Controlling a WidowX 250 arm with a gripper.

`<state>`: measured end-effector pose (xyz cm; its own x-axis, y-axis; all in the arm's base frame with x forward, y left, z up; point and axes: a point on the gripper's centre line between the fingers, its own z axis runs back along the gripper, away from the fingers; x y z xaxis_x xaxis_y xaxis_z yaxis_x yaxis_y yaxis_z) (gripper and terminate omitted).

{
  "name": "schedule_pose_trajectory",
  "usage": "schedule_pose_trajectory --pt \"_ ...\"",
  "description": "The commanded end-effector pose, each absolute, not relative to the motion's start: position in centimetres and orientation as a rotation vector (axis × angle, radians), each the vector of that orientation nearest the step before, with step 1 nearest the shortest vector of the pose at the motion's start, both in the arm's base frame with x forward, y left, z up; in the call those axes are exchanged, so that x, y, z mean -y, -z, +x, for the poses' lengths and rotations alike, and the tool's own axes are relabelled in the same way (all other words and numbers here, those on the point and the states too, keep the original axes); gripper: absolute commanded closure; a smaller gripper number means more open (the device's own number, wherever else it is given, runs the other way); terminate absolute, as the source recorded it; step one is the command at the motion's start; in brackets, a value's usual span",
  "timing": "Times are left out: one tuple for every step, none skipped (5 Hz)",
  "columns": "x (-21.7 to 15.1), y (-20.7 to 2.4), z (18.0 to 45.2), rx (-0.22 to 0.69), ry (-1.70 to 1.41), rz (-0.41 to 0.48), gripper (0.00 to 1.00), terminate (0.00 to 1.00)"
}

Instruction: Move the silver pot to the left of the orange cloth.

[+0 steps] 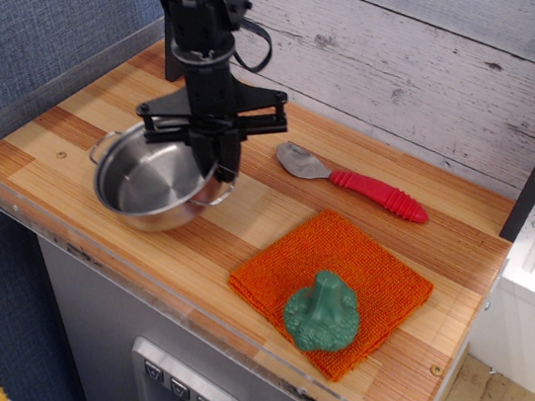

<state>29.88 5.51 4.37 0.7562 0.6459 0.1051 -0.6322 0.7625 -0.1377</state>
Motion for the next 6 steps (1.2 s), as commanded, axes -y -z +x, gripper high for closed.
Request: schedule_pose_trajectory --pt "-4.1 -5.1 30.3 0.178 -0.769 -0.118 1.00 0.00" --pt "-3.8 -4.5 30.5 0.167 -0.782 -0.142 1.00 0.00" --pt "-3.8 -3.4 31.0 0.152 -0.756 -0.158 1.00 0.00" --pt "-3.9 -2.5 31.2 0.139 -0.753 -0.152 1.00 0.00" --pt "-4.1 -2.4 31.2 0.142 -0.756 -0.168 1.00 0.00" --pt "-4.4 -2.8 31.0 0.142 -0.734 -0.196 0.00 0.00"
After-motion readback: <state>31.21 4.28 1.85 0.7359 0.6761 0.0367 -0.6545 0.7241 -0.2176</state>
